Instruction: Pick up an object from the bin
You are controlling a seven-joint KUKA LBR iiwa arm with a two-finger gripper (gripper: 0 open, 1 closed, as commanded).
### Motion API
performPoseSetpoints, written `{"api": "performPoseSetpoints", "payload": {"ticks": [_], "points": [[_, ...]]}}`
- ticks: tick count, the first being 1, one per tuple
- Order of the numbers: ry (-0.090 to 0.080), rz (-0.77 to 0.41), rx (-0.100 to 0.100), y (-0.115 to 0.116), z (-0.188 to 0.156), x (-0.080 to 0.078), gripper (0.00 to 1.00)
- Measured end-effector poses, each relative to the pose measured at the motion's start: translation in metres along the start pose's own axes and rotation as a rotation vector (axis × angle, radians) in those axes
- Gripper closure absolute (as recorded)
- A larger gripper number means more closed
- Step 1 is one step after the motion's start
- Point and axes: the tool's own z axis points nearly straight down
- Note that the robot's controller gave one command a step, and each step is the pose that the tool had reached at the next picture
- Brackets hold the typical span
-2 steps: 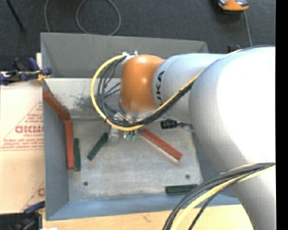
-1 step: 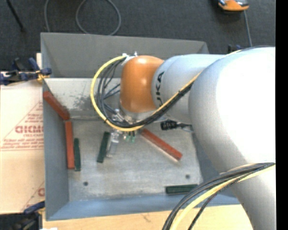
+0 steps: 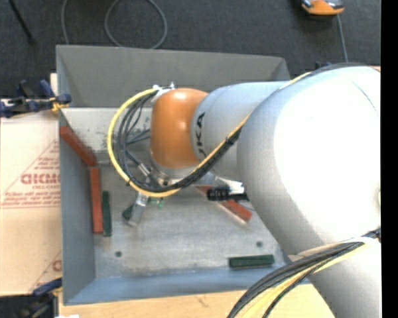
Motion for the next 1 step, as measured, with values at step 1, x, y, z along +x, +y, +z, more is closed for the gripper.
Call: {"api": "performPoseSetpoints", "payload": {"ticks": [1], "points": [[-0.001,0.000,0.000,-0.0001,-0.0006,-0.0007,1.00]]}}
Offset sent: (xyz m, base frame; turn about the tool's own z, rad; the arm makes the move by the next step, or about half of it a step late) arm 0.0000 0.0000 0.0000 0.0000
